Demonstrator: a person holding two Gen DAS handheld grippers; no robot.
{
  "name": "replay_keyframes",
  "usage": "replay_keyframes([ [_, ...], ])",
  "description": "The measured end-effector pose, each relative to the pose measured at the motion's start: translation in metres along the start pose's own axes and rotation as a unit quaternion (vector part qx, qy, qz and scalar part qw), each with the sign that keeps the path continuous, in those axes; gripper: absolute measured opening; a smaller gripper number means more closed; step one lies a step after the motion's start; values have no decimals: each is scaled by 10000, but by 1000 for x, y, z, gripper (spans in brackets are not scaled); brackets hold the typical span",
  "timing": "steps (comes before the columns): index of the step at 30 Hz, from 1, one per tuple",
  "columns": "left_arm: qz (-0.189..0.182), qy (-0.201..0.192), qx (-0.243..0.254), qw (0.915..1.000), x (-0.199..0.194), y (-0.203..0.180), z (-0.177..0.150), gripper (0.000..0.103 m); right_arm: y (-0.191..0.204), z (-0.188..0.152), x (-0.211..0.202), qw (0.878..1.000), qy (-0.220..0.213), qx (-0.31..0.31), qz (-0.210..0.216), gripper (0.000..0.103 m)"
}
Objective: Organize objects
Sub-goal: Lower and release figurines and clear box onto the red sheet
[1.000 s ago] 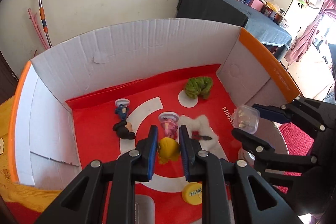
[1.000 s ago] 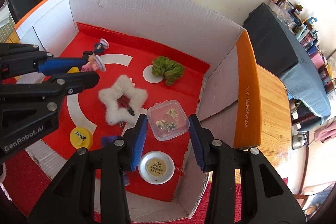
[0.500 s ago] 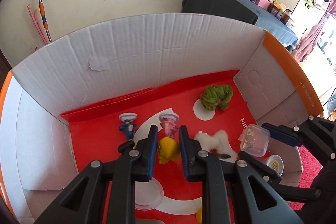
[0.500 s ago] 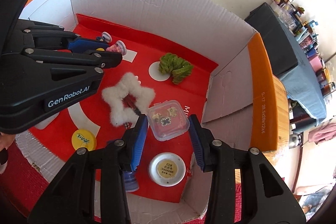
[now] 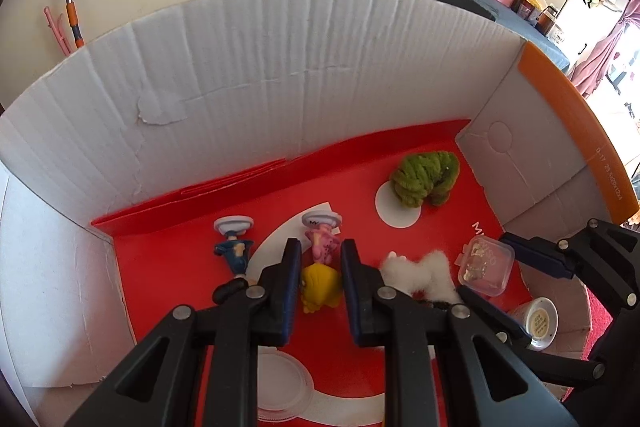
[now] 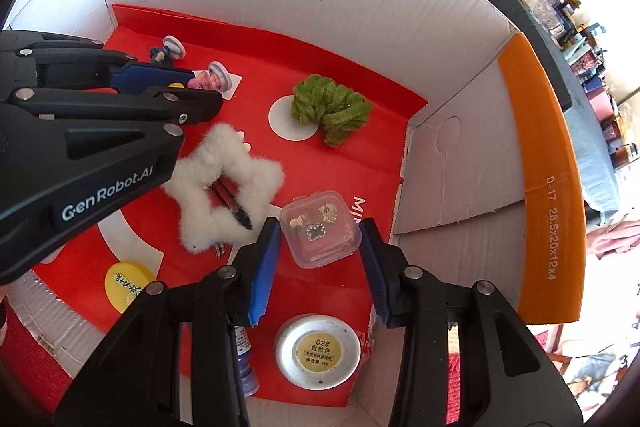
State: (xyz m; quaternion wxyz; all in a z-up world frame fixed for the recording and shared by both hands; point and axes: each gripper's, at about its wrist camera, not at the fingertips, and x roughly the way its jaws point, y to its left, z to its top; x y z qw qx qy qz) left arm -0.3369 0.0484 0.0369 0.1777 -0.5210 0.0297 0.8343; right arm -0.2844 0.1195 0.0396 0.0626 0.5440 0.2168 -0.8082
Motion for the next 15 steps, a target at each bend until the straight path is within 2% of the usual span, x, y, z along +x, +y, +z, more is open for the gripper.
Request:
replay_keyframes([
  [15,-43,21,-70,10000,-4,1,-4,21,8,-8,-2,10000,20,-61,10,39],
])
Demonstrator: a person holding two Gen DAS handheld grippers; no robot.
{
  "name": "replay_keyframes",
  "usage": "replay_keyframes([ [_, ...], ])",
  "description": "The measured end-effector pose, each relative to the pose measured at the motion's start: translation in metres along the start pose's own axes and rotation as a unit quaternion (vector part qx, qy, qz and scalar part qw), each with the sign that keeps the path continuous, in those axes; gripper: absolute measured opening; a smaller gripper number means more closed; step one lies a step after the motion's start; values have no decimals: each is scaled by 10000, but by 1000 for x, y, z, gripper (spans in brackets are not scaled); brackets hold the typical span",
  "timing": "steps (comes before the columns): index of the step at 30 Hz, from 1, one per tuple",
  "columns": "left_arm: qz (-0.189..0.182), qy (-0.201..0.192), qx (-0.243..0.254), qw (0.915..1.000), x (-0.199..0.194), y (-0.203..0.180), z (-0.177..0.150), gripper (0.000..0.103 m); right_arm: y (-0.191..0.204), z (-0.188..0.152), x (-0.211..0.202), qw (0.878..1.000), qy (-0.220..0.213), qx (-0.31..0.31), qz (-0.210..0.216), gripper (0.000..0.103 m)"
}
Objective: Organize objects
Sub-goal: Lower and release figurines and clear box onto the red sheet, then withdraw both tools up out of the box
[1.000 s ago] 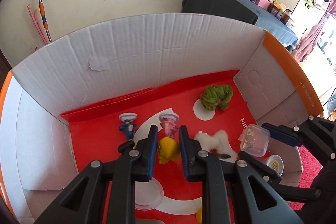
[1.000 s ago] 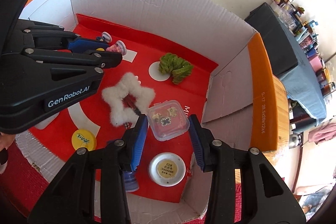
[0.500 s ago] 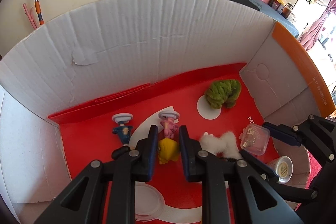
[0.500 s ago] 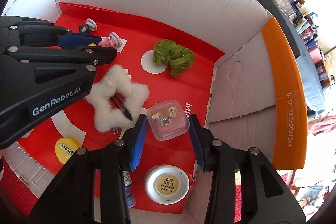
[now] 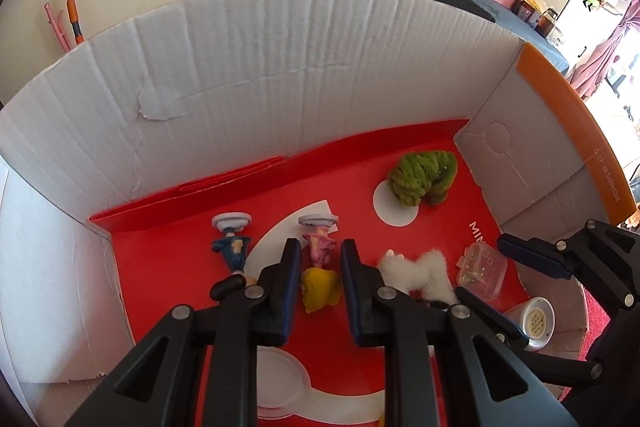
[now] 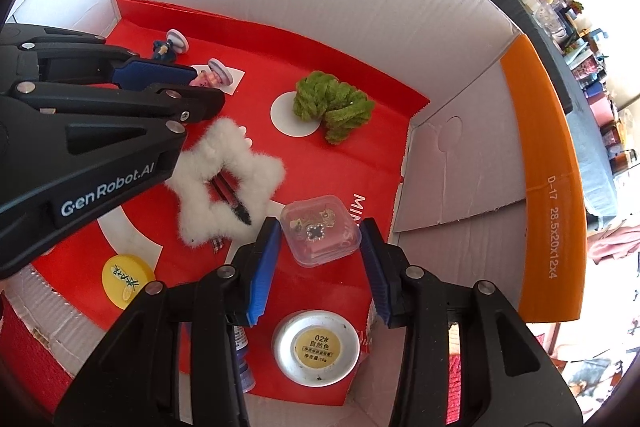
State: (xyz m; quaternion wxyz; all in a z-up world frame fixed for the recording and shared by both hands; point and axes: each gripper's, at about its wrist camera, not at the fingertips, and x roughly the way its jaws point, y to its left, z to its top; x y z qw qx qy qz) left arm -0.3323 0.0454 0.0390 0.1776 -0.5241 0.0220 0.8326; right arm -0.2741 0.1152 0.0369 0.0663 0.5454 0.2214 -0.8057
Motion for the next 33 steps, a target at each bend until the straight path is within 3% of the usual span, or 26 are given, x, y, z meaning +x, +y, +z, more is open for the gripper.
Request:
replay_keyframes([
  [17,95,-34,-4,9999,2,-8,6,24,-8,6,1,10000,6,20,65,40],
  [33,159,-296,-50,9994,-18,-6,2,26,-7,5,-15,9995,-156,154,224,40],
])
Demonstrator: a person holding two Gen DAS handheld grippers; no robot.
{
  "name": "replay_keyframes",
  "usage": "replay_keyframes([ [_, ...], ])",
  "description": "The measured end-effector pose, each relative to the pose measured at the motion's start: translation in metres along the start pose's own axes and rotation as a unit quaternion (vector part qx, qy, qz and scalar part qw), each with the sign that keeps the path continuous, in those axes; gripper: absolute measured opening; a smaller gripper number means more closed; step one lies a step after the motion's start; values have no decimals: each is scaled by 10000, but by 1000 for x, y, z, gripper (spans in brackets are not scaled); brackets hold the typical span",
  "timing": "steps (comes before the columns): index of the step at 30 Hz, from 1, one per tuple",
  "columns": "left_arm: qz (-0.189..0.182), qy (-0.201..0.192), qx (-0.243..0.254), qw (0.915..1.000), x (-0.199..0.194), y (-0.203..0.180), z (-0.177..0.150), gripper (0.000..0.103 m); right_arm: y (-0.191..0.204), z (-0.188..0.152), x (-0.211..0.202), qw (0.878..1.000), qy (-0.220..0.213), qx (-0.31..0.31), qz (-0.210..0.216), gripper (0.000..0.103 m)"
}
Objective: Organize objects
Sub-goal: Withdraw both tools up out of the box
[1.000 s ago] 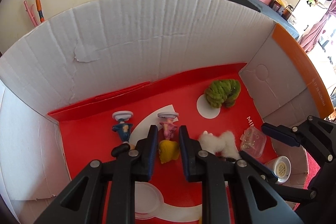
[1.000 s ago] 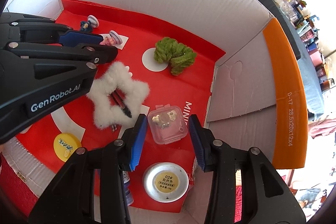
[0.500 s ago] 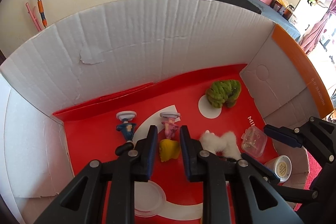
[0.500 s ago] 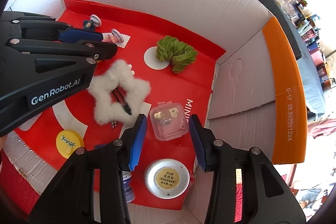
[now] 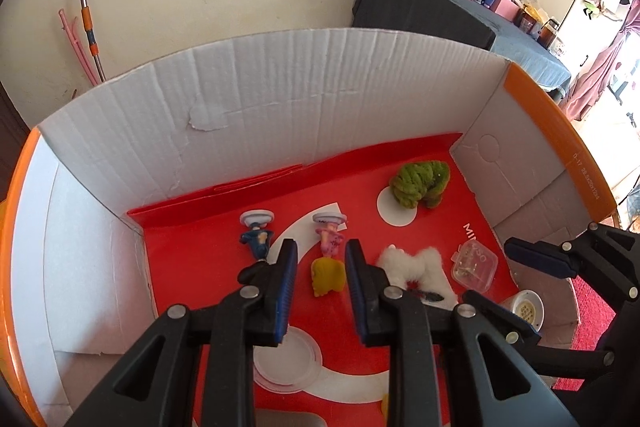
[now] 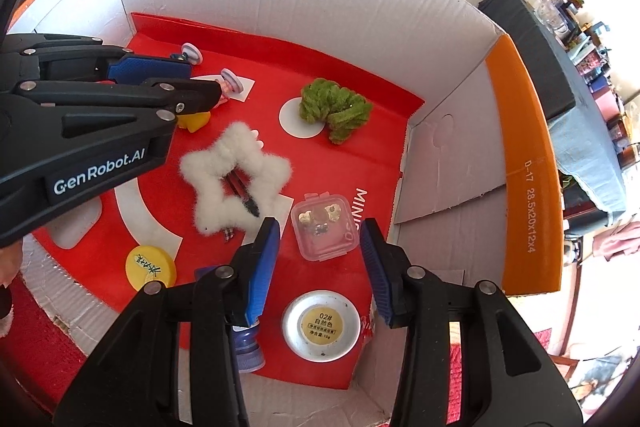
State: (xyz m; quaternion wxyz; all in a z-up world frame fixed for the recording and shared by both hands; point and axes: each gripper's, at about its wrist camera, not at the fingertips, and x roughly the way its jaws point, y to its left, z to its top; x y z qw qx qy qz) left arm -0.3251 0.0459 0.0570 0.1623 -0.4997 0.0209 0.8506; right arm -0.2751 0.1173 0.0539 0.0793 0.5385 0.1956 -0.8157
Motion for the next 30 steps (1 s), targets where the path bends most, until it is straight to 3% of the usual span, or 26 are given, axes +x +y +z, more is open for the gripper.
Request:
replay_keyframes([
  [10,178,-441,-74,9988,-36,1,-10,35,1,-6,-33,9982,-553,205,50,51],
  [15,351,-860,-125,9956,-68,2,-22,52,-7,-14,-53,9943,-984,396,141,53],
  [18,486,-1121,-130,9924,-83,-4,-23,61,-10,-23,-65,9901,-1295,505,180,62],
  [24,791,-1698,-146,9822,-121,-9,-46,76,-10,-39,-81,9823,-1770,607,122,65],
  [30,934,-2038,-222,9743,-146,-13,-69,85,-6,-56,-96,9744,-2158,635,10,68],
])
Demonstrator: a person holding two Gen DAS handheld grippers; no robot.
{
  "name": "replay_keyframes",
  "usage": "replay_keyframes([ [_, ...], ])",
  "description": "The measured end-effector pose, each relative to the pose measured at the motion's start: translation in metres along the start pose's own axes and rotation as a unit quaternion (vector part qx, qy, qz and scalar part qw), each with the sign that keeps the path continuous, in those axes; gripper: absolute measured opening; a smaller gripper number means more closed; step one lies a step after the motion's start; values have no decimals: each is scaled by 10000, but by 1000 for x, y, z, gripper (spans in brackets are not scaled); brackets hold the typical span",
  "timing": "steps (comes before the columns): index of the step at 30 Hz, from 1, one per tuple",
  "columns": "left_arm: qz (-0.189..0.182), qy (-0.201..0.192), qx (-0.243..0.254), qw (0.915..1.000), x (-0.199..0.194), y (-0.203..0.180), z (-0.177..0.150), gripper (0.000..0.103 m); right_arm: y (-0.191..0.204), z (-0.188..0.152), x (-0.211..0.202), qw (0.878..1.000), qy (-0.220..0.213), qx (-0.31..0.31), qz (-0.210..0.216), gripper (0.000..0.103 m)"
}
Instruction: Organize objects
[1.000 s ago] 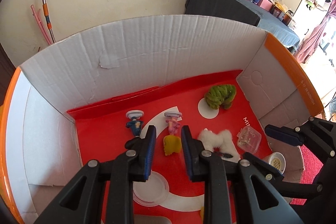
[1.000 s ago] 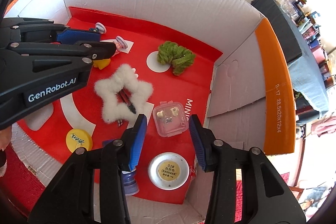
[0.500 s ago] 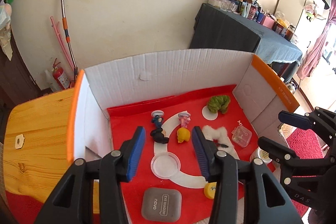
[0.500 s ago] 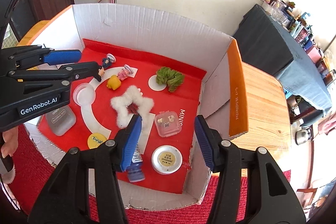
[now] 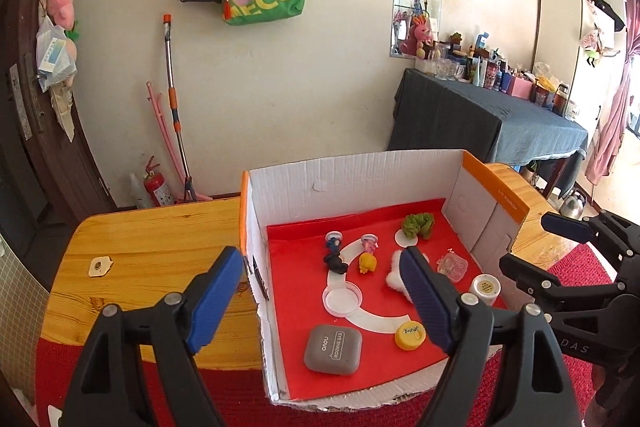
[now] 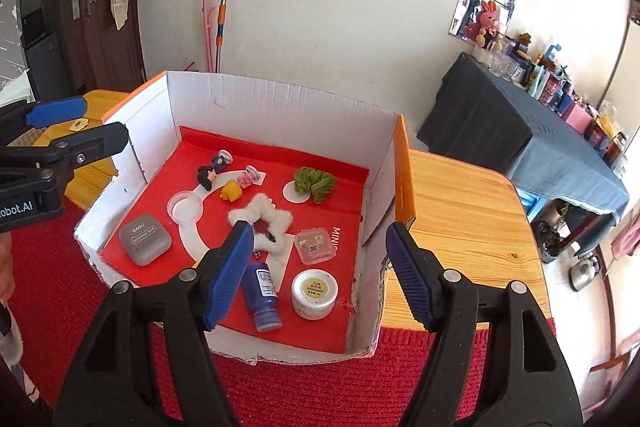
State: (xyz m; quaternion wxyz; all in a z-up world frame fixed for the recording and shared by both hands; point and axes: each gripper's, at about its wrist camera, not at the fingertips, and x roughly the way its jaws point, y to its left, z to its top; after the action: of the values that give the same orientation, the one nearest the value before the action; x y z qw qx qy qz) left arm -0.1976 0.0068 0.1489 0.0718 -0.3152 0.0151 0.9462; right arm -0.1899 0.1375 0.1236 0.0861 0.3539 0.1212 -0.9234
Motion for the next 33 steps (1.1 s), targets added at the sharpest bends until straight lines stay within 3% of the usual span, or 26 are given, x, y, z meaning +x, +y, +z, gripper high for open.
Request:
replay_keyframes([
  [10,219,-464,-251,9984,-30,3,-32,103,1,-20,-27,9973,-697,197,-109,85],
  [16,313,-571,-563,9963,-23,8,-60,103,-2,-41,-12,9947,-852,561,107,91],
  [22,384,-550,-700,9953,-2,8,-82,103,6,-63,3,9926,-1068,514,-273,91],
  [28,797,-632,-391,9940,12,-5,-93,103,9,-71,12,9928,-1014,427,-475,91],
  [33,838,-552,-303,9945,19,-9,-96,103,4,-73,17,9936,-889,532,-449,91],
])
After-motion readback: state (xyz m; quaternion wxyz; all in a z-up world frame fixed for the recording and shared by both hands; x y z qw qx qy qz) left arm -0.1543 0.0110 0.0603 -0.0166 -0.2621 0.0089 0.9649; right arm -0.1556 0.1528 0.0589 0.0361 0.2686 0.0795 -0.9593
